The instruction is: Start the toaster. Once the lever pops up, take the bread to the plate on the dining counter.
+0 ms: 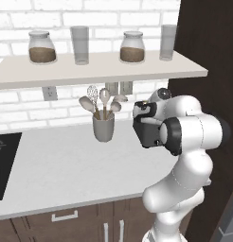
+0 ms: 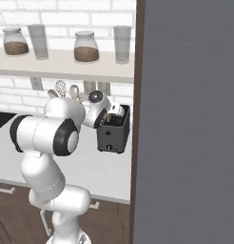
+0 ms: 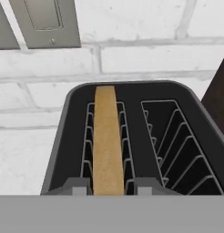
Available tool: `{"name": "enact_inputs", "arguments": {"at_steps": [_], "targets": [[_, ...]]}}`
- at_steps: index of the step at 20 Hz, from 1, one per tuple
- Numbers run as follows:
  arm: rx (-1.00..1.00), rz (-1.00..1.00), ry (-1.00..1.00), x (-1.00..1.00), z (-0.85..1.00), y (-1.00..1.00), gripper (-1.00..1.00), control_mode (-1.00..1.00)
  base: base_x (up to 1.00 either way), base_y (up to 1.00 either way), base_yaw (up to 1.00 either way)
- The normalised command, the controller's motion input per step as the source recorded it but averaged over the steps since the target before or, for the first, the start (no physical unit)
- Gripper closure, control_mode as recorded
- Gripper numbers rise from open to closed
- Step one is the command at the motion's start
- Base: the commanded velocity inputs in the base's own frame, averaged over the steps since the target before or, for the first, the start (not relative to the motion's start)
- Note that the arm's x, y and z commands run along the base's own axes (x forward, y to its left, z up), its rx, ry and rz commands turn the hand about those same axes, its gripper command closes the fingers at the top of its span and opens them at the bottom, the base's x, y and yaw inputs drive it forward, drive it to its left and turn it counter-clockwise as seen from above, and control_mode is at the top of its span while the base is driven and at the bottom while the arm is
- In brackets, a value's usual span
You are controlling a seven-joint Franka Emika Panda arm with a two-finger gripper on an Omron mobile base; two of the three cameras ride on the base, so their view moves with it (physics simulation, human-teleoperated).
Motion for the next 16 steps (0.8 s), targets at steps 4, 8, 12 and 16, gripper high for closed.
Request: {"name": "enact_inputs", "arguments": {"at_steps": [4, 8, 12, 16], "targets": [[0.00, 0.00, 0.00, 0.00, 0.00, 0.00, 1.00, -1.00, 0.00, 0.00, 0.00], [0.00, 0.00, 0.01, 0.00, 0.00, 0.00, 1.00, -1.00, 0.00, 0.00, 0.00], [0.00, 0.00, -0.08, -0.14, 0.12, 0.00, 1.00, -1.00, 0.00, 0.00, 0.00], [0.00, 0.00, -0.10, -0.11, 0.35, 0.00, 1.00, -1.00, 0.00, 0.00, 0.00]]}}
